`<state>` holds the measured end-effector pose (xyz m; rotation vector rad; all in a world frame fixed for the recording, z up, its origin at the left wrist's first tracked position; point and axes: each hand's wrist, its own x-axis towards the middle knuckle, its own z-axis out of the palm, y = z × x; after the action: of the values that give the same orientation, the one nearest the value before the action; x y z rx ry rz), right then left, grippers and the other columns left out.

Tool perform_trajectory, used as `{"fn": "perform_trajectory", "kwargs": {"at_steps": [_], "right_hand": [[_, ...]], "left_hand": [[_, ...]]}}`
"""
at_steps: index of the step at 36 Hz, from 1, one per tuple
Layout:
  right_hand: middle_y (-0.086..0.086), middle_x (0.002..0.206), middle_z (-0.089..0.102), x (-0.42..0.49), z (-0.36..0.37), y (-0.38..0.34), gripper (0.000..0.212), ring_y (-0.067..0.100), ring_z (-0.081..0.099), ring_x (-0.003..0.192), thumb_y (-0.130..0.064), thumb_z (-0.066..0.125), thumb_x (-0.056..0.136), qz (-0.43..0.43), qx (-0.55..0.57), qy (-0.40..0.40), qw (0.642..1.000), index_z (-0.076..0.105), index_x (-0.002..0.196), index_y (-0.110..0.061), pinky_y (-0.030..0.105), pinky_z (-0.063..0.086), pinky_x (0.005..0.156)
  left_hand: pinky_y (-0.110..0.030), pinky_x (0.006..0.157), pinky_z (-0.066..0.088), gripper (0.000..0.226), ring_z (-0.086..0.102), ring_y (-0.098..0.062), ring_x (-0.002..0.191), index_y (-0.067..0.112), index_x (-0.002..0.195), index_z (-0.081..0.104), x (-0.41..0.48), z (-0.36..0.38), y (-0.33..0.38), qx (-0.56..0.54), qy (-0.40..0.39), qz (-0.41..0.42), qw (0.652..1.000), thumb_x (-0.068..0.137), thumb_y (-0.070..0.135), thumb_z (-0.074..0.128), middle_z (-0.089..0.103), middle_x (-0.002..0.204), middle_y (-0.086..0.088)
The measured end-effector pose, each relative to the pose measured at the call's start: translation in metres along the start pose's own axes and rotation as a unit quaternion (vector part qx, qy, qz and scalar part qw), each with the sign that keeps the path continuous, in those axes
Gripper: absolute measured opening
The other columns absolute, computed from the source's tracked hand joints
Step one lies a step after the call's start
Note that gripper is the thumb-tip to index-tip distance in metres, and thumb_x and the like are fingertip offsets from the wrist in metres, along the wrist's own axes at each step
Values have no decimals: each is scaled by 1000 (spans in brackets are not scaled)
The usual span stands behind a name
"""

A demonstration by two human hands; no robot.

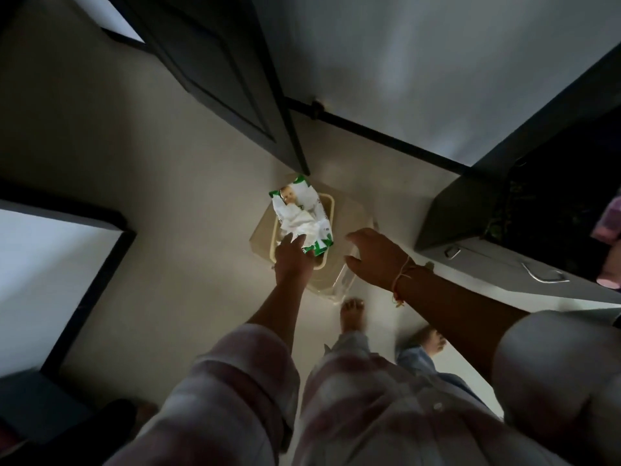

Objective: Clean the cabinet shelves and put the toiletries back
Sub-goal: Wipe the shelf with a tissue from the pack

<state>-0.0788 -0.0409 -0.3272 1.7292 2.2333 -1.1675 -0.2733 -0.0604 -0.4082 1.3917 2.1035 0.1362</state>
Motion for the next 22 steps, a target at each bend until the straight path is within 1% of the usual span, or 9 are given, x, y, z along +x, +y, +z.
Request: {"fn": "perform_trajectory", "kwargs": {"at_steps": [2, 4, 7, 10, 13, 16, 19, 22], "right_hand": [[15, 138, 48, 3, 1, 2, 54, 32, 47, 127, -33, 58, 91, 3, -8, -4, 1000, 46, 138, -11, 42, 40, 105], [14, 139, 49, 4, 1, 6, 53, 31, 45, 129, -33, 59, 91, 7, -7, -6, 1000, 47, 138, -11, 42, 39, 107], [14, 139, 49, 5, 1, 14, 54, 30, 44, 131, -35, 60, 91, 23, -2, -1, 1000, 48, 138, -13, 43, 37, 109], [13, 137, 52, 4, 0, 21, 53, 29, 46, 128, -36, 60, 91, 36, 2, 5, 999, 48, 137, -13, 42, 37, 108], [10, 136, 52, 2, -1, 26, 53, 27, 47, 127, -38, 59, 91, 45, 11, 9, 999, 48, 137, -14, 42, 40, 107], [10, 136, 52, -1, -1, 31, 53, 25, 47, 127, -39, 58, 91, 46, 13, 6, 999, 48, 137, -14, 41, 40, 107], [8, 134, 52, -2, -2, 33, 52, 25, 48, 126, -40, 58, 92, 51, 13, 2, 999, 49, 136, -15, 40, 40, 106], [8, 134, 52, -2, -3, 34, 51, 25, 48, 126, -39, 58, 92, 54, 19, 4, 998, 49, 136, -14, 41, 40, 106]], "left_hand": [[-39, 106, 41, 43, 46, -28, 131, 16, 129, 58, 12, 2, -2, 2, 9, 27, 1000, 87, 26, 62, 47, 145, -9], [-41, 107, 40, 45, 44, -28, 132, 16, 131, 56, 22, 3, 0, -4, 2, 33, 999, 87, 28, 62, 47, 145, -8], [-45, 107, 40, 46, 39, -30, 134, 22, 136, 52, 32, 5, 5, 12, -30, 28, 999, 91, 31, 58, 40, 149, -6], [-45, 109, 35, 49, 32, -34, 138, 26, 139, 48, 41, 7, 8, 42, -54, 19, 997, 92, 34, 56, 32, 153, -8], [-45, 108, 35, 45, 37, -34, 134, 26, 135, 52, 51, 12, 8, 45, -46, 18, 998, 91, 37, 55, 42, 146, -10], [-42, 106, 37, 45, 45, -30, 129, 19, 134, 52, 59, 14, 8, 63, -41, 36, 997, 93, 37, 54, 52, 137, -9], [-39, 105, 37, 45, 47, -28, 128, 13, 135, 51, 61, 14, 9, 67, -53, 32, 996, 94, 32, 53, 54, 135, -9], [-36, 102, 41, 38, 53, -27, 121, 13, 127, 58, 62, 14, 7, 36, -48, 23, 998, 91, 22, 58, 61, 127, -8]]}}
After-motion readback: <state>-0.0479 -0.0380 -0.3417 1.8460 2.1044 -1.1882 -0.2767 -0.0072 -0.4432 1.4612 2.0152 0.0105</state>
